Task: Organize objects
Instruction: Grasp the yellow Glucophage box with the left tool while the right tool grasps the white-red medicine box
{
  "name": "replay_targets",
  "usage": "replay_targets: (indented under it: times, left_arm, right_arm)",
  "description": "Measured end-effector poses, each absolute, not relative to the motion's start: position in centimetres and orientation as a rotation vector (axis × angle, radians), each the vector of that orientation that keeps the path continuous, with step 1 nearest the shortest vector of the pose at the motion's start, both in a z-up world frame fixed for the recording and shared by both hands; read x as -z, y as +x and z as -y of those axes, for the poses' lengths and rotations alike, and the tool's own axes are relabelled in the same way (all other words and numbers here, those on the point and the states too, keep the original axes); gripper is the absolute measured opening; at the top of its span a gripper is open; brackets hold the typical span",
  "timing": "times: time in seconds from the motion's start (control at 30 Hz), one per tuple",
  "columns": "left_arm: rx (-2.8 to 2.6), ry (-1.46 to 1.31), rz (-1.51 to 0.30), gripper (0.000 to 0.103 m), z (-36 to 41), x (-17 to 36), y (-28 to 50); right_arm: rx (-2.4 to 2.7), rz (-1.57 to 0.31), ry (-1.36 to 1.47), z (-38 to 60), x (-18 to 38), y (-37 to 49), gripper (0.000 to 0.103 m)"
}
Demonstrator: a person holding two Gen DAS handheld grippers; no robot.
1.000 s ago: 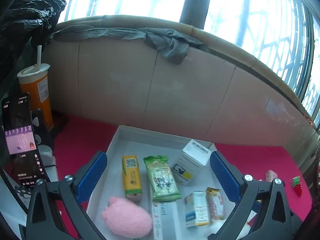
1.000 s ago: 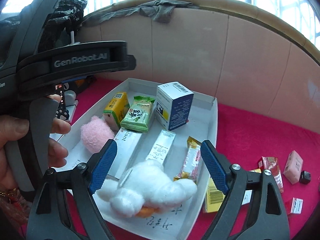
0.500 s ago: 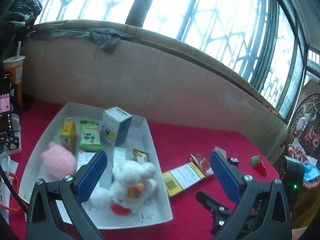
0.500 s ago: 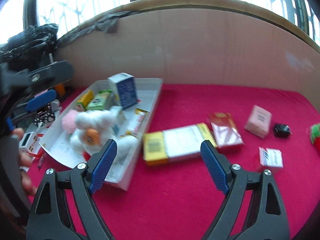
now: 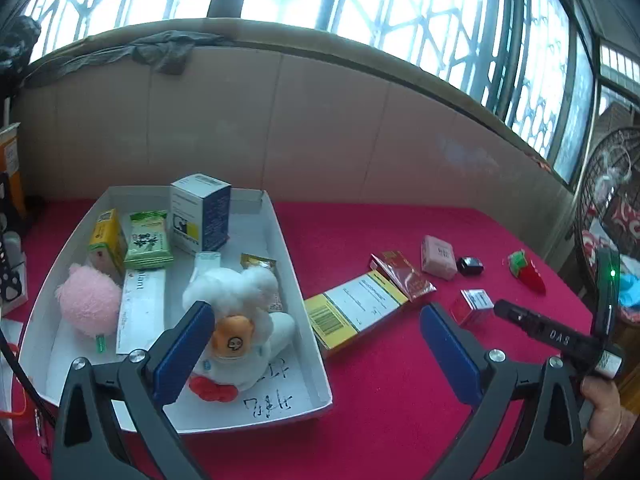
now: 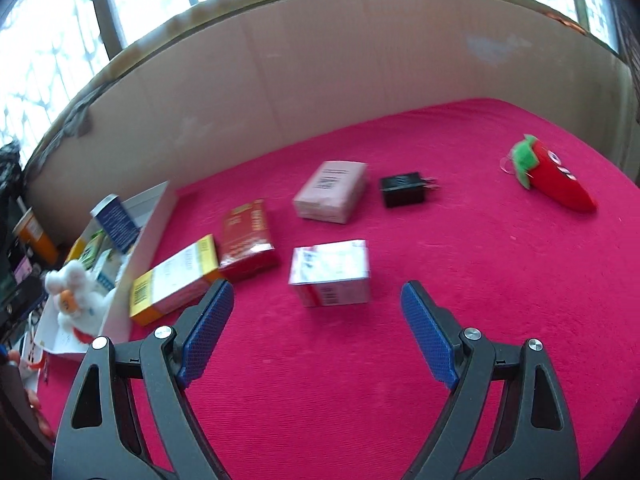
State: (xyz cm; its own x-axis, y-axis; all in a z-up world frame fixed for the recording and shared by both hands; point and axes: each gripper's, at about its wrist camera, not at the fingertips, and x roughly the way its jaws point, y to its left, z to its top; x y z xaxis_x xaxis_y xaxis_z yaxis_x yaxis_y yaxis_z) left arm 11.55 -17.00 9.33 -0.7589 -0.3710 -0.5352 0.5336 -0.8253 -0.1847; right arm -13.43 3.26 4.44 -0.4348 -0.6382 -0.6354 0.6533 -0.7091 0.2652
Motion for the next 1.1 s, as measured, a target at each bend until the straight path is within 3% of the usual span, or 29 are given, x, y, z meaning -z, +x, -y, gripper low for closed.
replay_targets:
  times: [0.23, 0.53, 0.83, 0.9, 0.93, 0.97, 1.0, 1.1]
  left_arm:
    - [2.636, 0.999, -0.156, 0.103, 15.5, -8.7, 4.8]
    - [2.532, 1.432, 0.087, 0.103, 16.9, -5.3, -3.4]
    - [2.415, 1.632, 0.174, 0.101, 16.8, -2.5, -4.9]
    - [2.443, 1.638, 0.098, 0.091, 17.2, -2.6, -4.7]
    - [2.459, 1.645, 0.054, 0.088, 17.4, -2.6, -4.5]
    - [2.474, 1.648, 0.039, 0.078, 17.4, -2.7, -4.3]
    - [2.495, 1.654, 0.034, 0.068, 17.1, -2.9, -4.1]
    - [2.492, 1.654, 0.108, 0.061, 15.7, -3.3, -3.4]
  right_arm:
    - [2.146, 0.010, 1.006, -4.2, -3.6, -15.9, 0.086]
    - [2.097, -0.244, 1.008, 2.4, -2.7, -16.8, 0.086]
    - [2.062, -0.286, 1.029, 2.9, -1.3, -16.9, 0.085]
    - [2.054, -0.288, 1.026, 2.1, -1.4, -16.8, 0.066]
    - [2.049, -0.283, 1.020, 1.6, -1.5, -16.6, 0.062]
    - [2.045, -0.281, 1.014, 1.4, -1.6, -16.5, 0.054]
    - [2.043, -0.281, 1.009, 1.2, -1.7, -16.3, 0.052]
    - [2.031, -0.251, 1.005, 0.3, -1.6, -15.8, 0.052]
